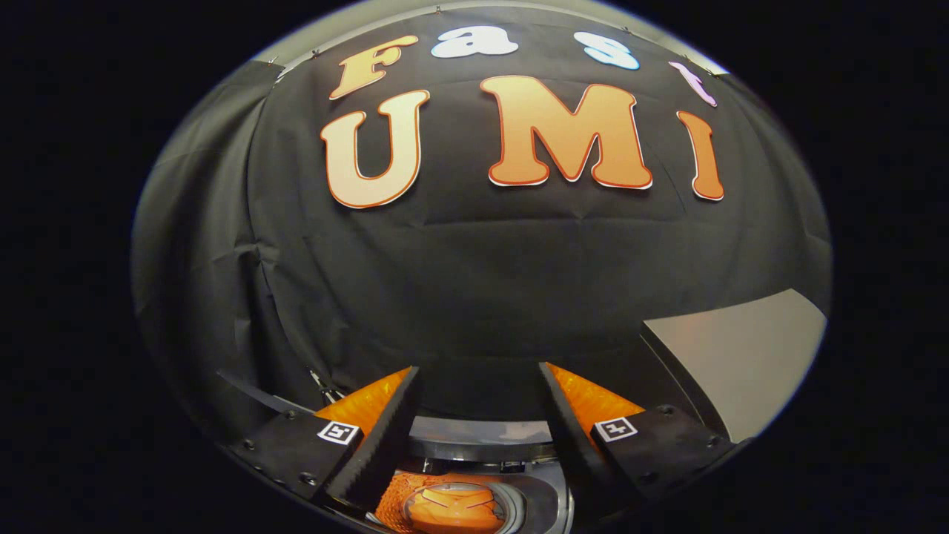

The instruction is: Put the clothes into the washing machine and then close the washing machine lid.

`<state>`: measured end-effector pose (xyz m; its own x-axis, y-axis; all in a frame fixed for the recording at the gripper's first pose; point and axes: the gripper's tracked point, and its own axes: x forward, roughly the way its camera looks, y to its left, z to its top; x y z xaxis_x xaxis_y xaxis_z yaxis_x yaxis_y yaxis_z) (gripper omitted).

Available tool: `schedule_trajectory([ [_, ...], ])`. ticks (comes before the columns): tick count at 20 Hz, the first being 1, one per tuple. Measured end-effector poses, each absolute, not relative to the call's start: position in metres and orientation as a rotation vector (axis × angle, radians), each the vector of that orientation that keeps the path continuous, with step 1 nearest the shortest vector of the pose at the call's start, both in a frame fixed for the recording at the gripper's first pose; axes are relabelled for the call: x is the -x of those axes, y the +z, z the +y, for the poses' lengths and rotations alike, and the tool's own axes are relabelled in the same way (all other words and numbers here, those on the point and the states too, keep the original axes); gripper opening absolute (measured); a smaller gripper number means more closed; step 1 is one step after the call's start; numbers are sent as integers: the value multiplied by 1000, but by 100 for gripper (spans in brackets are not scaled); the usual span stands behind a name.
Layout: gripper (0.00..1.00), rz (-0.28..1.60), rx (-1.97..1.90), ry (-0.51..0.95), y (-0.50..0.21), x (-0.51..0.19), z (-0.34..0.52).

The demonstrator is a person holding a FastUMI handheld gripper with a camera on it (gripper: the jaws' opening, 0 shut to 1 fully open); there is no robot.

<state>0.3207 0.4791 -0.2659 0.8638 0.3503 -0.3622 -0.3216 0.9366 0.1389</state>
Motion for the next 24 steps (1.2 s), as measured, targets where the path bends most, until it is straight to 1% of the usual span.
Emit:
schedule_trajectory([
  [7, 99, 409, -75, 356, -275, -286, 474],
  [11, 99, 383, -70, 344, -287, -259, 469],
  [12, 99, 385, -72, 340, -293, -252, 468],
  [15, 98, 502, -50, 306, -344, -224, 457],
  [18, 98, 521, -46, 300, -378, -208, 454],
  [24, 99, 575, -43, 328, -394, -193, 460],
])
